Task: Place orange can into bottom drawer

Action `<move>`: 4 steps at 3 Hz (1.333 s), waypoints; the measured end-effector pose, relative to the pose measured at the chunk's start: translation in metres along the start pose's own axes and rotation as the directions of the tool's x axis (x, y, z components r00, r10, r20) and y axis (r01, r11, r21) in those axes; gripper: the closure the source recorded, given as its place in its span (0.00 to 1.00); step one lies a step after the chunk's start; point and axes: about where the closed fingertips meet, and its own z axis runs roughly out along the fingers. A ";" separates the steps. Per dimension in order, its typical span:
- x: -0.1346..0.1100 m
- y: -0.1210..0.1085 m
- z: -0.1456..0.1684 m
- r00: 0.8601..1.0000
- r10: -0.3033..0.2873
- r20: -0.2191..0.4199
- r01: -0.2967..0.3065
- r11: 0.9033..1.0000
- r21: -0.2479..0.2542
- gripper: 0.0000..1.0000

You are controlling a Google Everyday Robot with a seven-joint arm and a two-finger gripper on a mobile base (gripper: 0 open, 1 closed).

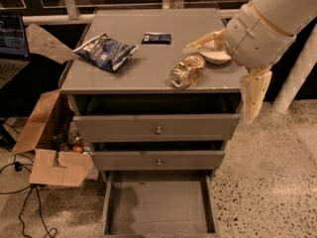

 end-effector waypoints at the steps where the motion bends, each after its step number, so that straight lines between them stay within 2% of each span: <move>1: 0.036 -0.002 0.010 0.995 0.098 -0.035 -0.096 0.995 0.035 0.00; 2: 0.078 -0.016 0.020 0.986 0.147 -0.078 -0.143 0.988 0.051 0.00; 3: 0.105 -0.034 0.031 0.987 0.134 -0.086 -0.131 0.990 0.044 0.00; 4: 0.122 -0.059 0.042 0.993 0.088 -0.078 -0.085 0.996 0.039 0.00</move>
Offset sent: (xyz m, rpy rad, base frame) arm 0.1112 -0.0719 -0.0431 -0.0463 -0.0400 -0.2436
